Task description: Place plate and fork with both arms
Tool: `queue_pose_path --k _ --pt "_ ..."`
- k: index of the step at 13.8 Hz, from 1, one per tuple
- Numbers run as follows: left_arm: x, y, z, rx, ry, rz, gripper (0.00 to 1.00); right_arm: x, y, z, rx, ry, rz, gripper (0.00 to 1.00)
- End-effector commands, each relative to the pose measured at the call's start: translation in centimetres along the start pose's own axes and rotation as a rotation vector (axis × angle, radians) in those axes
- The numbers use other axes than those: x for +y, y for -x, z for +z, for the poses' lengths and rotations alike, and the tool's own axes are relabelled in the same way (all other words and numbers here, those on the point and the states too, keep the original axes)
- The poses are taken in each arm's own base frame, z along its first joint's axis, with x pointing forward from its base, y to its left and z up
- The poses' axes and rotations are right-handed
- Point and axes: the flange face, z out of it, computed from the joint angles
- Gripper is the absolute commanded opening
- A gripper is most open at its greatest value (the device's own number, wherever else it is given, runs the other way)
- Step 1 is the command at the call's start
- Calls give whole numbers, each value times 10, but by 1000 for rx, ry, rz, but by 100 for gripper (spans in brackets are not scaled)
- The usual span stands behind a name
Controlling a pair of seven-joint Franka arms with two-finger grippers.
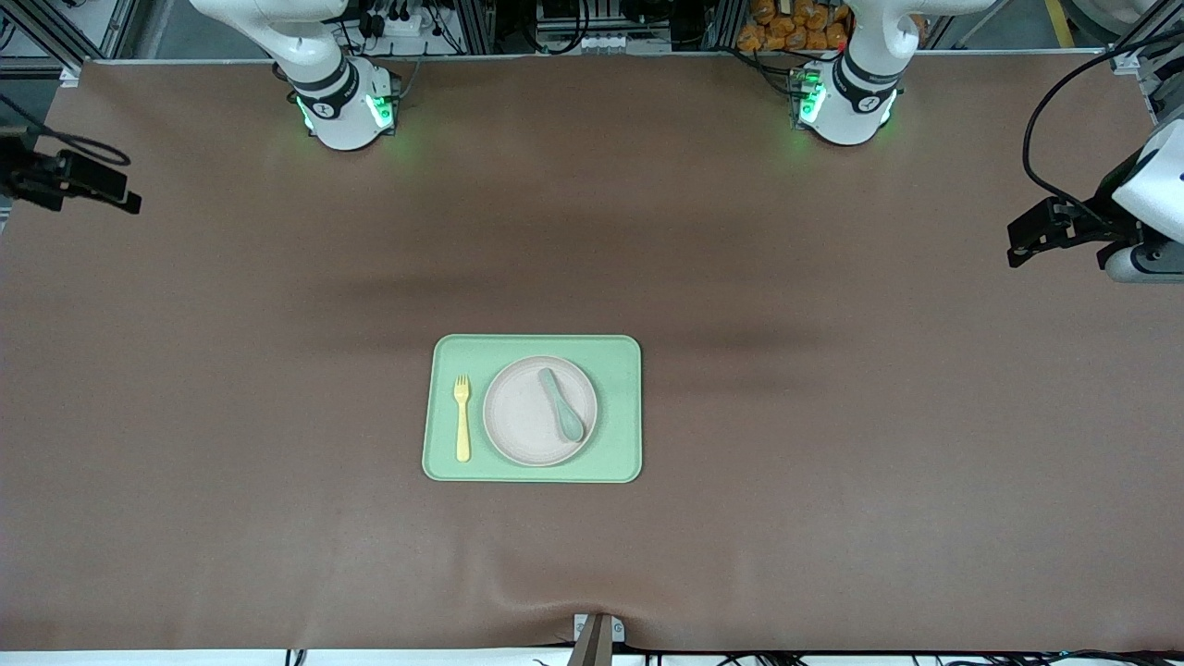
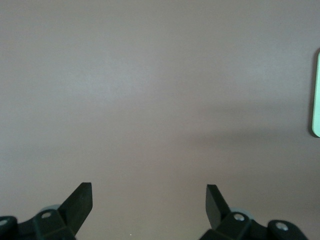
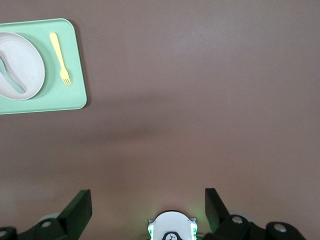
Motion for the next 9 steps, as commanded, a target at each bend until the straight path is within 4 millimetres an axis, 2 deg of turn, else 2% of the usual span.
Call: queue_pose_path --k 1,5,9 --pt "2 2 -2 -7 23 -1 100 11 12 -7 21 17 25 100" --pt "2 2 -1 -8 21 -1 100 5 17 -13 42 48 14 100" --pt "1 2 -1 -11 23 -3 100 8 16 -16 60 74 19 100"
